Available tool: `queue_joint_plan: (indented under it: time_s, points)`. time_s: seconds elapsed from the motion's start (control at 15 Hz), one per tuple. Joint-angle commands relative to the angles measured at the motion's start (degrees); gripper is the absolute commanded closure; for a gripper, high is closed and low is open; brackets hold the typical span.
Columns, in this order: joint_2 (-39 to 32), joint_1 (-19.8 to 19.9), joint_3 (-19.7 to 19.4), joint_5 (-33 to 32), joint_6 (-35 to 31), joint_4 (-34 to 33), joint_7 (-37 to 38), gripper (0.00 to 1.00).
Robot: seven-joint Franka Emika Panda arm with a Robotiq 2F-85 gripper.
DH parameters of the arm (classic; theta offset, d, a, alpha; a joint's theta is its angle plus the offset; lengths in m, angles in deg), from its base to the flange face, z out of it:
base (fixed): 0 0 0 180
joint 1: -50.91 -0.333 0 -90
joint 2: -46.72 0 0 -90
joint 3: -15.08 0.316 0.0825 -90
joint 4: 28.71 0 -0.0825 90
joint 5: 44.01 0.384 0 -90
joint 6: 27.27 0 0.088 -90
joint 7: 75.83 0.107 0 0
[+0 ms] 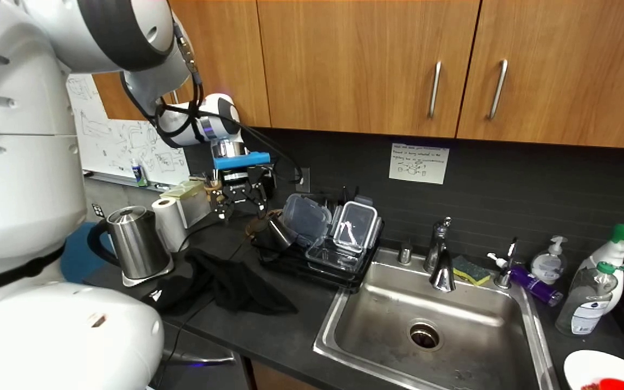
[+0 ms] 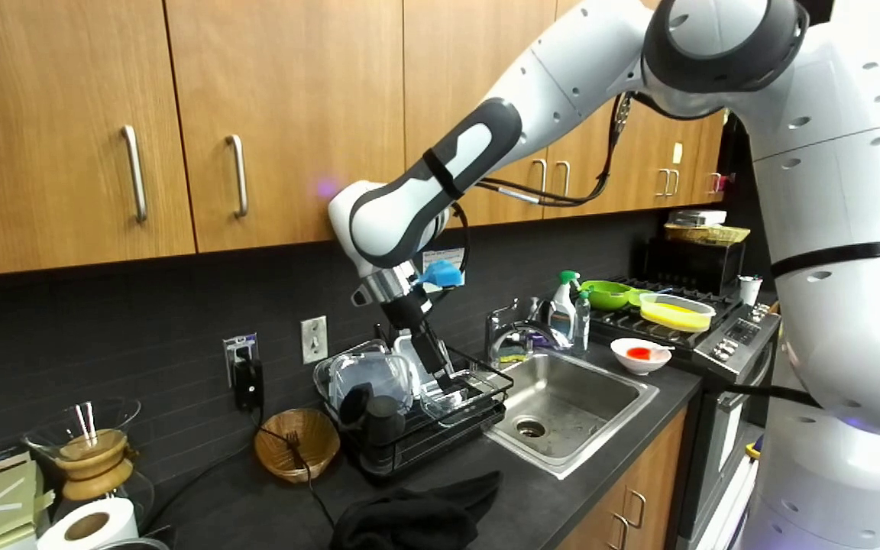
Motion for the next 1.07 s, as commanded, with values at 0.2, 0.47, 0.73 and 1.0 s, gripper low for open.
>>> queue_joint_plan:
  time_s: [0.2, 0.47, 0.73, 1.0]
  points:
    - [-9.03, -3.35, 1.65, -5.55, 5.26, -10.04, -1.69, 0.00]
    - [-11.80, -5.01, 2.13, -8.89, 7.17, -12.92, -2.61, 0.00]
    - [-13.57, -5.26, 2.32, -8.63, 10.04, -15.09, -3.92, 0.00]
    - [-11.34, -4.35, 2.62, -5.34, 17.51, -13.04, -2.77, 0.00]
